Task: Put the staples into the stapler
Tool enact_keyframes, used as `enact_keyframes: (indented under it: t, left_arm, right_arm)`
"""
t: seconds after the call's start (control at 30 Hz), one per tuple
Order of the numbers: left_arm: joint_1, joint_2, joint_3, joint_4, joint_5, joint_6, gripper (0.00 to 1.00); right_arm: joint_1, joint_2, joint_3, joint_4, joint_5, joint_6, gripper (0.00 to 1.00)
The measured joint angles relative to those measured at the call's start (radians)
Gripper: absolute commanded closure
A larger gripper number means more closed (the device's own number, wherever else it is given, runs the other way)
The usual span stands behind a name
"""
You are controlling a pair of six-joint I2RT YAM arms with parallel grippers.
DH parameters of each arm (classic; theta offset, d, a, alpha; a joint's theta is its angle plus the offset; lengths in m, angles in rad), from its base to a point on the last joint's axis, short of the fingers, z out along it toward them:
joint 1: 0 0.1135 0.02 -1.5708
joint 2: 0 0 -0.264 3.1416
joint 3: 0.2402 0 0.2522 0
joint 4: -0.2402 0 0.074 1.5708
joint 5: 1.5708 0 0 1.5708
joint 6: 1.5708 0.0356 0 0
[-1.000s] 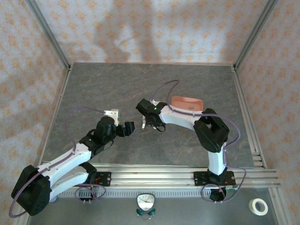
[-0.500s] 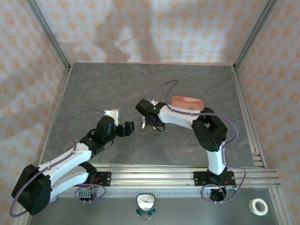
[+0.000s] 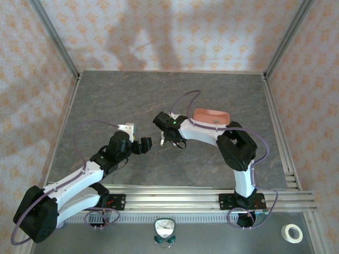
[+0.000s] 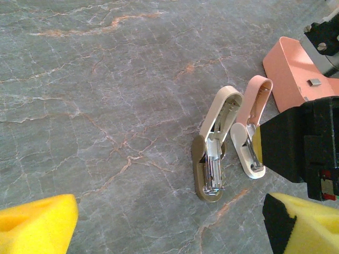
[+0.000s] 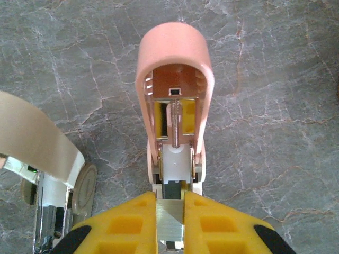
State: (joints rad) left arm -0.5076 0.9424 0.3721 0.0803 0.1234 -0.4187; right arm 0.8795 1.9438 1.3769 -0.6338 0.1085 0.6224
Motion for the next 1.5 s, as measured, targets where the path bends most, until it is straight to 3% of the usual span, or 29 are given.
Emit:
enact_keyframes:
  t: [1.5]
  left_arm:
    - [0.000,0.000,0.000,0.000,0.008,-0.003,0.09]
  right_arm:
    - [-0.013,-0.056,-0.070,0.067,-0.026,-0.062,0.84]
